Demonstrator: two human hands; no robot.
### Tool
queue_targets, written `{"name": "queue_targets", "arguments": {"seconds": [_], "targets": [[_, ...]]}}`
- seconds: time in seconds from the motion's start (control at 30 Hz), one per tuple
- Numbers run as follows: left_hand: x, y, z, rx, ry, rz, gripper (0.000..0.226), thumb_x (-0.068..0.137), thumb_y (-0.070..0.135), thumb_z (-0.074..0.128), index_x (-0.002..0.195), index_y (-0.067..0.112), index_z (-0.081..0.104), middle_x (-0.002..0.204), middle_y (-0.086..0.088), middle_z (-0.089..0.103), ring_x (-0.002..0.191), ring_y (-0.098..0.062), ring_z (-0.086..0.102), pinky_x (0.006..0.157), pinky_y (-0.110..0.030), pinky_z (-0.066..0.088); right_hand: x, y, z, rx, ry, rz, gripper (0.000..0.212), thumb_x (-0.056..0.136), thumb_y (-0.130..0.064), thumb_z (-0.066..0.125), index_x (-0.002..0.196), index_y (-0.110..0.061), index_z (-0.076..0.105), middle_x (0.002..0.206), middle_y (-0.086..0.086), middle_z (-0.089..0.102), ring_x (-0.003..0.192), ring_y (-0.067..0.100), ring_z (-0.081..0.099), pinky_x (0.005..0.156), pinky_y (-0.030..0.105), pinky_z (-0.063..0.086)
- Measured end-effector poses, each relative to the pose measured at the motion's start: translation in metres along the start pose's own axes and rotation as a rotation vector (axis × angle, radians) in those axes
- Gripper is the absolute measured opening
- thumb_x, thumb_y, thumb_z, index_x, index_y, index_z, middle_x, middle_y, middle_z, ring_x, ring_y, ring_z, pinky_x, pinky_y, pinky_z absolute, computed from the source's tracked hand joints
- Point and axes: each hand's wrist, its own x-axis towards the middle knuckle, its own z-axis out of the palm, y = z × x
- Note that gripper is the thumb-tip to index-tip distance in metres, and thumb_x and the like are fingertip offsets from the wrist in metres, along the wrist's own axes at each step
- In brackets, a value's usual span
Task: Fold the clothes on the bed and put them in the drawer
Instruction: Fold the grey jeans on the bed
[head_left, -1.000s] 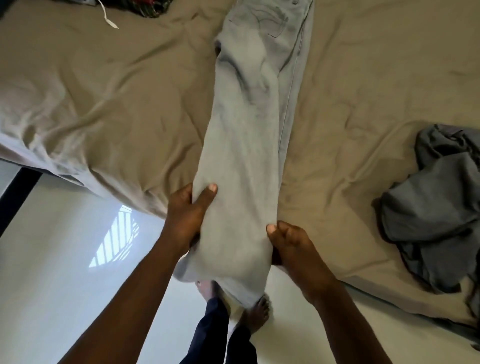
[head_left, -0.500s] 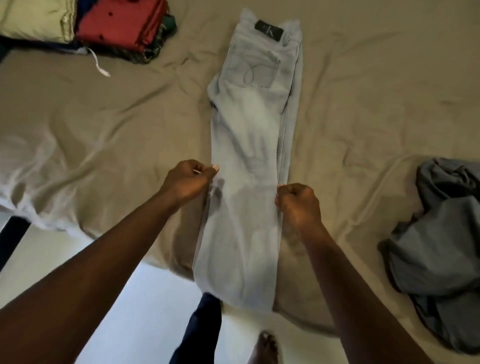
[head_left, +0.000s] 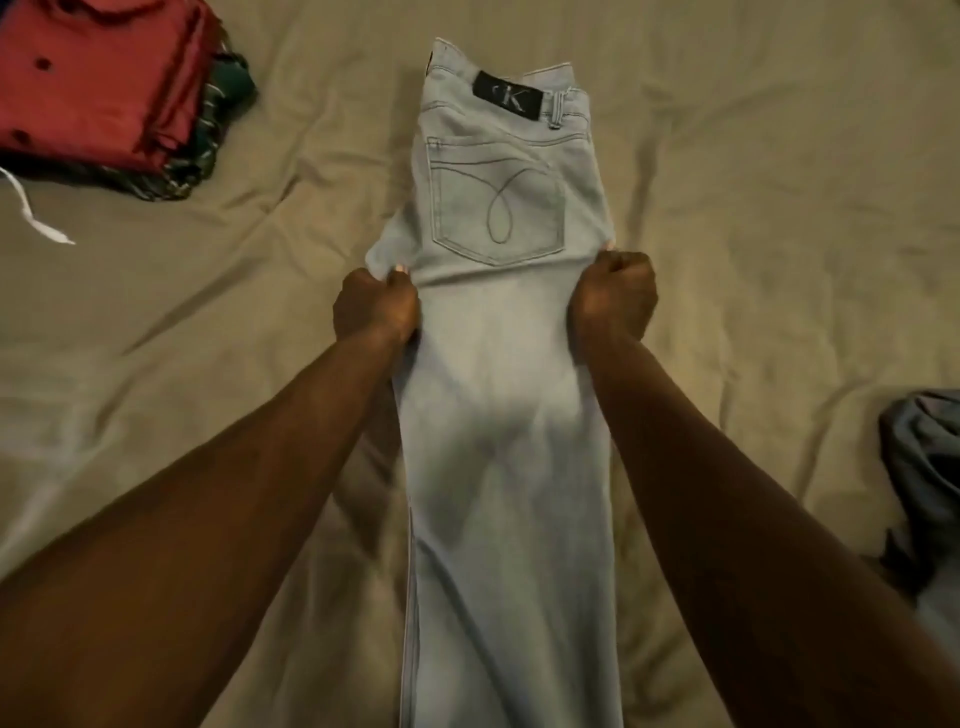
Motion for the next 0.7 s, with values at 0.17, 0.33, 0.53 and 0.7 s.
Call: {"name": "queue_targets", "arguments": {"seconds": [0.17,0.33,0.53,0.7], "targets": [[-0.005,-0.013,0.016,0.211,0.078,0.137,0.060,0.104,0.060,0.038,0.130,0.007,0.049,0.131,-0.021,0.062,0.120,-0.043,0.057,0.091,-0.044,0.043,0.003,0.045,-0.013,-0.290,-0.050,-0.007,0.046,0.105,-0.054,0.039,0.114,-0.012,0.056,0.113,0.012,0.068,0.105,0.037,0.064,0.085,0.041,0.046],[0.024,0.019,0.014,-0.092,0.092,-0.114,0.076,0.102,0.069,0.025,0.142,0.008,0.046,0.142,-0.017,0.057,0.128,-0.038,0.056,0.105,-0.043,0.043,0.003,0.037,0.004,-0.301,0.033,0.065,0.066,0.100,-0.069,0.027,0.118,-0.016,0.061,0.114,0.008,0.068,0.106,0.031,0.064,0.086,0.039,0.044],[0.047,0.018,0.016,-0.038,0.136,0.048,0.049,0.110,0.046,0.035,0.134,0.006,0.049,0.136,-0.016,0.061,0.124,-0.035,0.057,0.094,-0.034,0.041,0.029,0.038,0.017,-0.288,0.056,-0.049,0.043,0.105,-0.046,0.045,0.123,-0.010,0.060,0.123,0.010,0.066,0.115,0.031,0.062,0.092,0.039,0.046],[0.018,0.012,0.017,0.029,0.191,0.158,0.056,0.106,0.056,0.037,0.134,0.009,0.042,0.135,-0.014,0.060,0.121,-0.036,0.058,0.092,-0.037,0.041,-0.012,0.044,0.008,-0.444,0.071,-0.103,0.059,0.103,-0.059,0.033,0.132,-0.010,0.050,0.132,0.014,0.057,0.113,0.037,0.062,0.088,0.042,0.047]]}}
